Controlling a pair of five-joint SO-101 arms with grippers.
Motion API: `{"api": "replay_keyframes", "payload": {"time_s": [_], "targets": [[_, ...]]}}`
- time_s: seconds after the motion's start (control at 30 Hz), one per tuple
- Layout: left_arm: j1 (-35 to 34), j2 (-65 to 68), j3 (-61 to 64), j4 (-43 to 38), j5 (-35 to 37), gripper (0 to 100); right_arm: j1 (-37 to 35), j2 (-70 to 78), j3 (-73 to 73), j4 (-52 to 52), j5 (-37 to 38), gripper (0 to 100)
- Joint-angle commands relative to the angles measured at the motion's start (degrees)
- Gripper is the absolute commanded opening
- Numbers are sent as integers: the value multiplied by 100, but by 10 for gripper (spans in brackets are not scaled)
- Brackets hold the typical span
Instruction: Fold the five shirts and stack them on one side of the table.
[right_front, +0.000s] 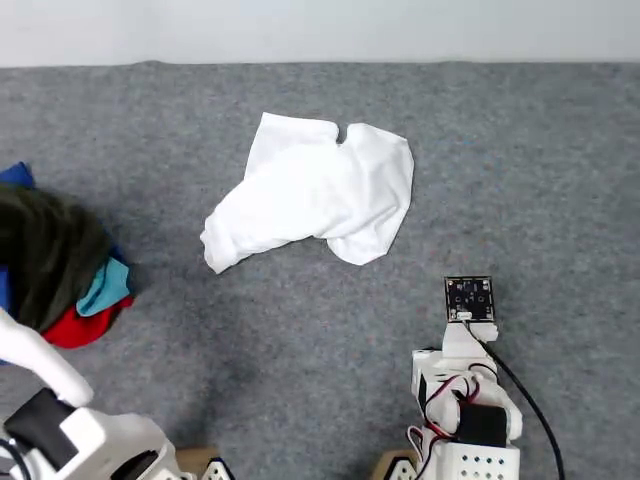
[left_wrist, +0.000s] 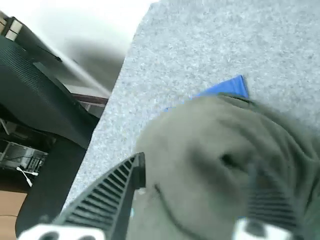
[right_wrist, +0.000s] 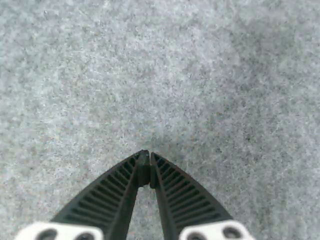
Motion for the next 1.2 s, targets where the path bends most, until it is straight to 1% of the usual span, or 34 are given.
{"api": "replay_keyframes", "payload": {"time_s": [0.0, 0.1, 0.23, 0.33, 0.4, 0.57, 0.67, 0.8, 0.9, 1.03, 1.17], "targets": [[149, -431, -136, -132, 35, 391, 57, 22, 97, 22, 62, 9], [457, -598, -127, 229, 35, 390, 57, 22, 97, 22, 62, 9], [1196, -809, -127, 1160, 70, 376, 57, 22, 97, 22, 62, 9], [1925, -835, -127, 1767, 70, 288, 57, 22, 97, 22, 62, 9], [2374, -782, -119, 1996, 70, 216, 57, 22, 97, 22, 62, 9], [3499, -360, -119, 2145, 70, 62, 57, 22, 97, 22, 62, 9], [4132, 105, -57, 2119, 62, 6, 57, 22, 97, 22, 62, 9], [4782, 985, -40, 2101, -44, 46, 57, 22, 97, 22, 62, 9], [5073, 1635, -40, 1908, -316, 127, 57, 22, 97, 22, 62, 9], [5319, 2259, -40, 1670, -308, 230, 57, 22, 97, 22, 62, 9], [5600, 2523, -48, 1662, -316, 243, 57, 22, 97, 22, 62, 9]]}}
